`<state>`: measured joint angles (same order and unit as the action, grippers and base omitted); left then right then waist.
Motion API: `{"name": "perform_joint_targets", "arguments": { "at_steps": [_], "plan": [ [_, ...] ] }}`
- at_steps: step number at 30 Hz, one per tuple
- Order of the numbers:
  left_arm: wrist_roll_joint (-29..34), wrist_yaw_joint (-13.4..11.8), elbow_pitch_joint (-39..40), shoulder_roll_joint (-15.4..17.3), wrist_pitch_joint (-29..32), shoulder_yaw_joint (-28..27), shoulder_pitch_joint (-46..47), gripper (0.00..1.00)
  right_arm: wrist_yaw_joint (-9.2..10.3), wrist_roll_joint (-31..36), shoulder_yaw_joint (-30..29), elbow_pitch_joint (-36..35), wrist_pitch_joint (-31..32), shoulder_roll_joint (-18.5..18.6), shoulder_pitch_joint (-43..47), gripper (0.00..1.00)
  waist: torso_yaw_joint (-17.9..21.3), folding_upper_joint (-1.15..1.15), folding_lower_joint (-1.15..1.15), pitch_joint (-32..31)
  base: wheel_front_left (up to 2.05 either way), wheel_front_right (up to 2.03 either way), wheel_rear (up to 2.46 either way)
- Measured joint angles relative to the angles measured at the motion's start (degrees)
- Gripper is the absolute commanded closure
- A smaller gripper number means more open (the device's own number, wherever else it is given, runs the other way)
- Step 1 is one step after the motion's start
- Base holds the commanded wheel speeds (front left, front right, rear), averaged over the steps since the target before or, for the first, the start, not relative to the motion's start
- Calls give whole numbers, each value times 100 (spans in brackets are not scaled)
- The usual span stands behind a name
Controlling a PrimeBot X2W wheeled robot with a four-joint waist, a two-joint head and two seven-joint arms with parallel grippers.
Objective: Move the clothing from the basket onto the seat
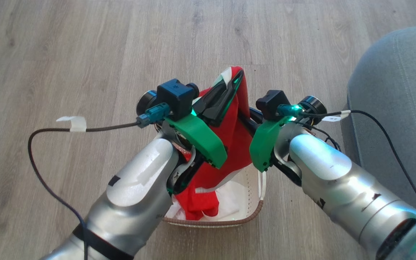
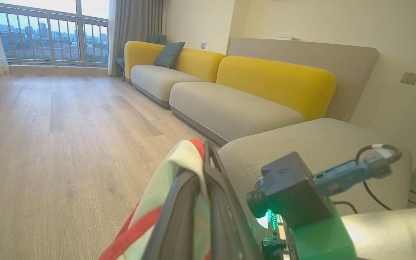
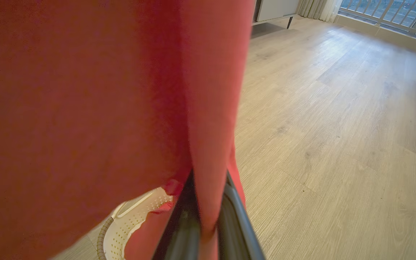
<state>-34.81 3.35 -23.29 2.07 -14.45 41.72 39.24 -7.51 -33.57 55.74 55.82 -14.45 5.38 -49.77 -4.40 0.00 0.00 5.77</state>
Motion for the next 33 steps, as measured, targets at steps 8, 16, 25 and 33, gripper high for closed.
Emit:
{"name": "perform_joint_targets", "arguments": {
  "at_steps": [8,16,25,33],
  "plan": [
    [1,0,-74,1,0,-13,0,100,0,-87,-68,-133,1,32,2,100,45,0,0,15,0,0,0],
    [226,59,-335,-1,0,-69,0,0,1,-63,-513,-555,0,181,83,100,243,0,0,71,0,0,0],
    [935,212,-694,8,0,-359,-2,0,1,171,-1427,-1144,1,377,431,100,649,0,0,154,0,0,0],
    [1362,309,-765,58,0,-846,-175,0,1,337,-2105,-1638,1,409,894,100,1254,0,0,137,0,0,0]
  ]
}}
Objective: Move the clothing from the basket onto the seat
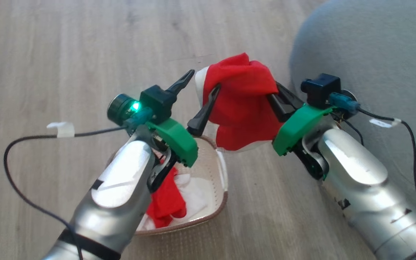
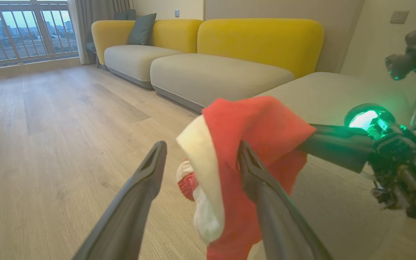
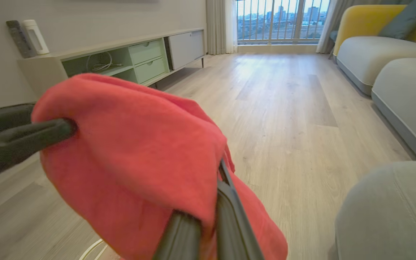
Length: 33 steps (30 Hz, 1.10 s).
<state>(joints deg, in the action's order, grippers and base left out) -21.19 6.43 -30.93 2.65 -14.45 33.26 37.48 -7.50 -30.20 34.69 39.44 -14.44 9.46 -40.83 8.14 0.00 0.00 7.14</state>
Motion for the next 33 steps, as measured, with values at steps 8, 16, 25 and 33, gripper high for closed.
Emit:
{"name": "perform_joint_targets", "arguments": {
  "at_steps": [8,16,25,33],
  "plan": [
    [365,47,23,62,0,-398,-332,0,0,148,-382,-394,0,51,331,100,725,0,0,-68,0,0,0],
    [513,97,141,70,0,-758,-680,0,0,190,-571,-724,-1,63,706,100,1475,0,0,-179,0,0,0],
    [608,98,263,79,0,-1027,-909,0,0,218,-894,-1105,-1,77,1096,100,2167,0,0,-252,0,0,0],
    [606,100,307,99,0,-879,-876,0,0,561,-1570,-1701,-1,138,1432,100,2322,0,0,141,0,0,0]
  ]
}}
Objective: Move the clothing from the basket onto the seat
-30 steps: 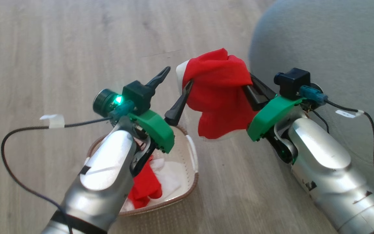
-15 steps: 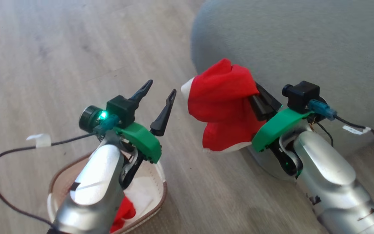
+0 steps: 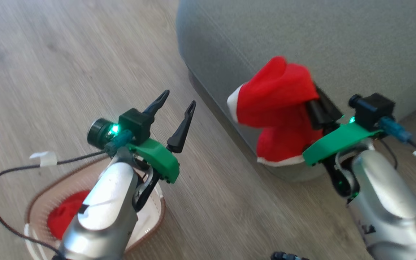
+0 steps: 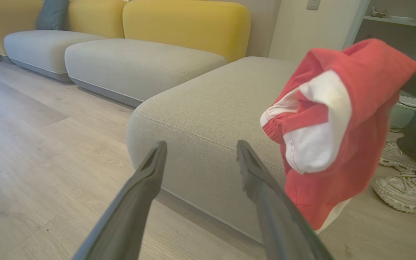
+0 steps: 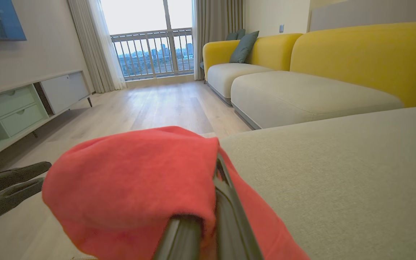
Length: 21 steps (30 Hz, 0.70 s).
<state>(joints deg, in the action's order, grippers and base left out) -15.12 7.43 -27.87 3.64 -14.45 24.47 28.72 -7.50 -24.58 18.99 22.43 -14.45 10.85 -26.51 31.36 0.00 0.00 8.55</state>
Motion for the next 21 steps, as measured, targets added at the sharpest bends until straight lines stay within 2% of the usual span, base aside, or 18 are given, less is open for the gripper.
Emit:
{"name": "perform_joint_targets", "arguments": {
  "at_steps": [5,8,15,21],
  "plan": [
    [42,0,115,109,0,162,198,0,0,315,-336,-90,0,22,-137,100,34,0,0,371,0,0,0],
    [67,0,213,225,0,229,354,0,0,552,-521,-90,0,94,-547,100,43,0,1,632,0,0,0],
    [55,0,322,389,0,567,765,0,-1,1034,-971,-136,-1,646,-1691,100,-119,0,1,1287,0,0,0],
    [38,0,369,548,0,745,1073,0,-1,1367,-1495,301,-18,1110,-2514,100,-369,0,2,1812,0,0,0]
  ]
}}
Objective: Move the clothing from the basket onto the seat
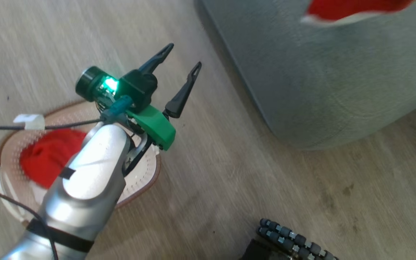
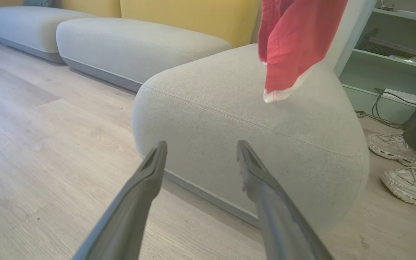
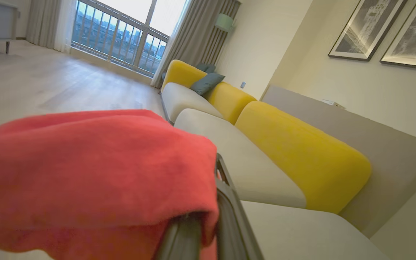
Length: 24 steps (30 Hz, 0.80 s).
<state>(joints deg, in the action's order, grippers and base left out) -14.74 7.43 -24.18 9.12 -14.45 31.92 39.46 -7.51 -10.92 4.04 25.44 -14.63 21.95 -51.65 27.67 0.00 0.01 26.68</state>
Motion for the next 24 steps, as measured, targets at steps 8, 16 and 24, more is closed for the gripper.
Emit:
{"name": "perform_joint_targets", "arguments": {
  "at_steps": [8,16,24],
  "plan": [
    [-56,0,44,181,0,148,254,0,0,381,-671,934,56,561,-1206,100,-336,0,0,627,0,0,0],
    [-56,0,122,292,0,234,434,0,0,403,-1769,1924,634,873,-2040,100,-693,0,0,1265,0,0,0],
    [-56,0,188,394,0,288,511,0,0,483,-3513,3060,1092,1005,-2287,100,-1065,0,-1,1806,0,0,0]
  ]
}}
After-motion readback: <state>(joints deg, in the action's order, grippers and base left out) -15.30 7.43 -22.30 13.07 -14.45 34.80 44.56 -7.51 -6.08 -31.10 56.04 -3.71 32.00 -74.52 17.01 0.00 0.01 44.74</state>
